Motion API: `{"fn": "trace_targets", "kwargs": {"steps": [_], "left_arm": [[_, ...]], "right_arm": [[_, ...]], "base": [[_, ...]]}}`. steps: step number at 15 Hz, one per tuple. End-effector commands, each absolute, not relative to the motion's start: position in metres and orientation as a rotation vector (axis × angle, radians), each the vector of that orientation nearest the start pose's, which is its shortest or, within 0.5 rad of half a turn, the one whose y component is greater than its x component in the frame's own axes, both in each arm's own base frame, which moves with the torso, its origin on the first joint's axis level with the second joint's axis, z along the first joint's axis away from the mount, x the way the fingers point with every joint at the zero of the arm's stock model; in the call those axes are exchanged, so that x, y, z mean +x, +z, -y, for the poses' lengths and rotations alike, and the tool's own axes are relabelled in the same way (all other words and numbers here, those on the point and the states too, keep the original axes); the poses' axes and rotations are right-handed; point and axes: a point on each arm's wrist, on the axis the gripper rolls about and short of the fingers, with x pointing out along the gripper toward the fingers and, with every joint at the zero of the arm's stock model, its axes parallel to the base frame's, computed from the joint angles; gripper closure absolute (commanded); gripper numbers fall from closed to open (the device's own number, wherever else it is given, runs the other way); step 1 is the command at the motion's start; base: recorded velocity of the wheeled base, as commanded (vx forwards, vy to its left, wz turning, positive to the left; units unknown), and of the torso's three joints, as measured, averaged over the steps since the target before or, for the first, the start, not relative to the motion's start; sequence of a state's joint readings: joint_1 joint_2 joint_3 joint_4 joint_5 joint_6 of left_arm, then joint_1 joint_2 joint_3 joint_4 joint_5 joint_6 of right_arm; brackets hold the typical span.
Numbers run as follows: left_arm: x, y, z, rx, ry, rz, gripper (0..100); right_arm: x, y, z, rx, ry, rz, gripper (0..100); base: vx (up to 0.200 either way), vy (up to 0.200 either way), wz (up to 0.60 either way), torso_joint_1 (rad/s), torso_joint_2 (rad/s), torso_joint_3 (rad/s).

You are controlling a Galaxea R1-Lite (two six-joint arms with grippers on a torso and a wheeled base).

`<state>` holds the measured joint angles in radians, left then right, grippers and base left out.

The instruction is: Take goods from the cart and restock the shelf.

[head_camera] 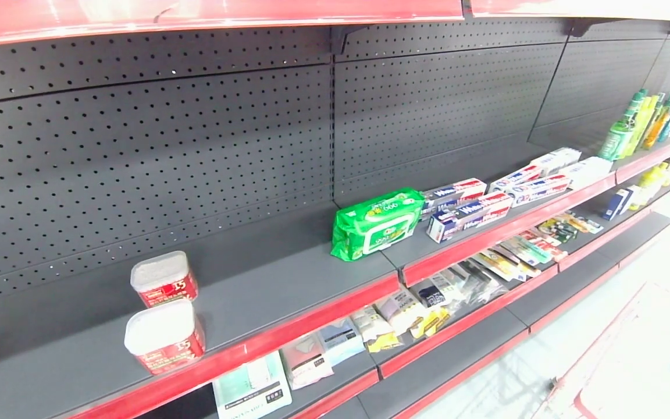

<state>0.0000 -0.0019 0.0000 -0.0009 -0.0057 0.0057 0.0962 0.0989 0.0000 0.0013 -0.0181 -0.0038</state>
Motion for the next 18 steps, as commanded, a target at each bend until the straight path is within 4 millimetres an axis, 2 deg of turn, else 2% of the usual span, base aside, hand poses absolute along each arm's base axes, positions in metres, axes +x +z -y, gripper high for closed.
{"fn": "trace_targets", "kwargs": {"steps": [1,14,18], "left_arm": [[-0.0228,0.0756,0.0001,0.006,-0.006,0.002,0],[-0.0228,0.0756,0.0001,0.006,-0.006,0.002,0],[-0.0228,0.0756,0.0001,0.006,-0.006,0.002,0]], "right_arm": [[-0.0151,0.0772,0.0019,-0.010,0.078,-0.101,0],[-0.0151,0.0772,0.0019,-0.010,0.078,-0.101,0],[-0.0151,0.0772,0.0019,-0.010,0.078,-0.101,0]], "base": [[0.000,0.000,0.60,-0.002,0.01,0.002],[0.000,0.000,0.60,0.002,0.00,0.002],[0.000,0.000,0.00,0.000,0.00,0.000]]}}
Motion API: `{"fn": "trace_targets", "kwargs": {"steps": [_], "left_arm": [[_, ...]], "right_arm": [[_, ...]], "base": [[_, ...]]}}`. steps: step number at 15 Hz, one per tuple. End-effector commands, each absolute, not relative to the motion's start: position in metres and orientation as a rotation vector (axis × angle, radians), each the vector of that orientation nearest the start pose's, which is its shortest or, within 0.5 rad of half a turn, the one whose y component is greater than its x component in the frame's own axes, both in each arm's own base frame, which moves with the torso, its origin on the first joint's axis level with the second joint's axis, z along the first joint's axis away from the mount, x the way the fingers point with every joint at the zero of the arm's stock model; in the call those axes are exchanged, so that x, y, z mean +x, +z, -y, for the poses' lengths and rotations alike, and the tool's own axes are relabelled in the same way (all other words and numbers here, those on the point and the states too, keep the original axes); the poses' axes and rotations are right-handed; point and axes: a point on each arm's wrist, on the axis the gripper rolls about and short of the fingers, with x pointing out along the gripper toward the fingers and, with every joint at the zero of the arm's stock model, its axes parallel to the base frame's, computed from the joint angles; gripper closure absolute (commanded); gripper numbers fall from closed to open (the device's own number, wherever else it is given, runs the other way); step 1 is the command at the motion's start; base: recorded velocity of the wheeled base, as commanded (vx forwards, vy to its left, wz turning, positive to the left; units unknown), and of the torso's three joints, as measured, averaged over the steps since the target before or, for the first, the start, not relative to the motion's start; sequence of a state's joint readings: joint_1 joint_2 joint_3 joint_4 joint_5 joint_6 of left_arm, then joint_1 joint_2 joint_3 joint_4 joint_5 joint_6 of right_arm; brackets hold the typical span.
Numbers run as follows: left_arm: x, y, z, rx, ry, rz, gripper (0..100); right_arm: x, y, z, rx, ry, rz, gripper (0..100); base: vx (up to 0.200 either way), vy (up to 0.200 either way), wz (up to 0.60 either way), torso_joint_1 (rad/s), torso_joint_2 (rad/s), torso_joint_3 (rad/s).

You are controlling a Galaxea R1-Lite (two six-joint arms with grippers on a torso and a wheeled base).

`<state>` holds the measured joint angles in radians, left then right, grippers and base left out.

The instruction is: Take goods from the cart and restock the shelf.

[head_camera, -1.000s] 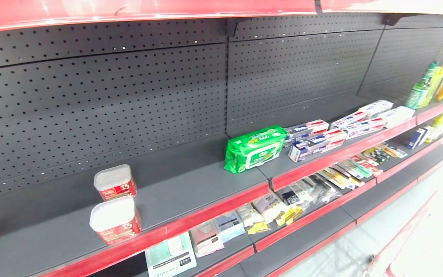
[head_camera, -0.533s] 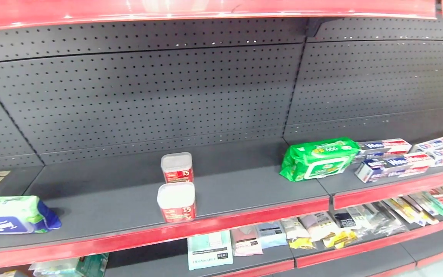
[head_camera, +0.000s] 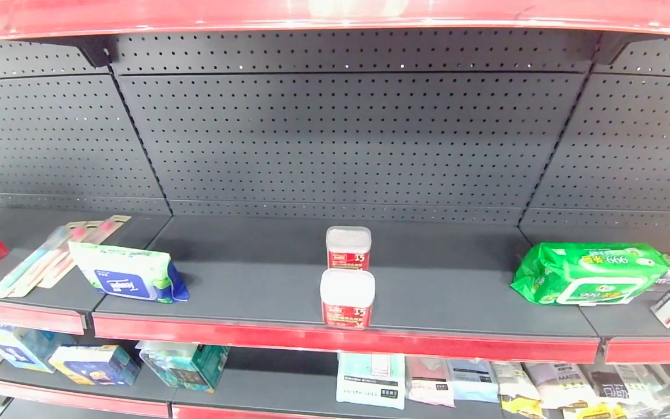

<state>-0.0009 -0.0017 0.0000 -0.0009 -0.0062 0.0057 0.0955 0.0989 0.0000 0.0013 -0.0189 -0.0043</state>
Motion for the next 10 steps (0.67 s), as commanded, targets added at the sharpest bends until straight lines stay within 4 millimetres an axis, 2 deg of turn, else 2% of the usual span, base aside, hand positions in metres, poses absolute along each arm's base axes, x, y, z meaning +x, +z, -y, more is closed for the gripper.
{"fn": "trace_targets", "kwargs": {"steps": [1,10], "left_arm": [[-0.0228,0.0756,0.0001,0.006,-0.006,0.002,0],[-0.0228,0.0756,0.0001,0.005,-0.006,0.002,0]], "right_arm": [[-0.0151,0.0772,0.0019,-0.010,0.078,-0.101,0],[-0.0151,0.0772,0.0019,-0.010,0.075,-0.101,0]], "base": [[0.000,0.000,0.00,0.000,0.00,0.000],[0.000,0.000,0.00,0.000,0.00,0.000]]}}
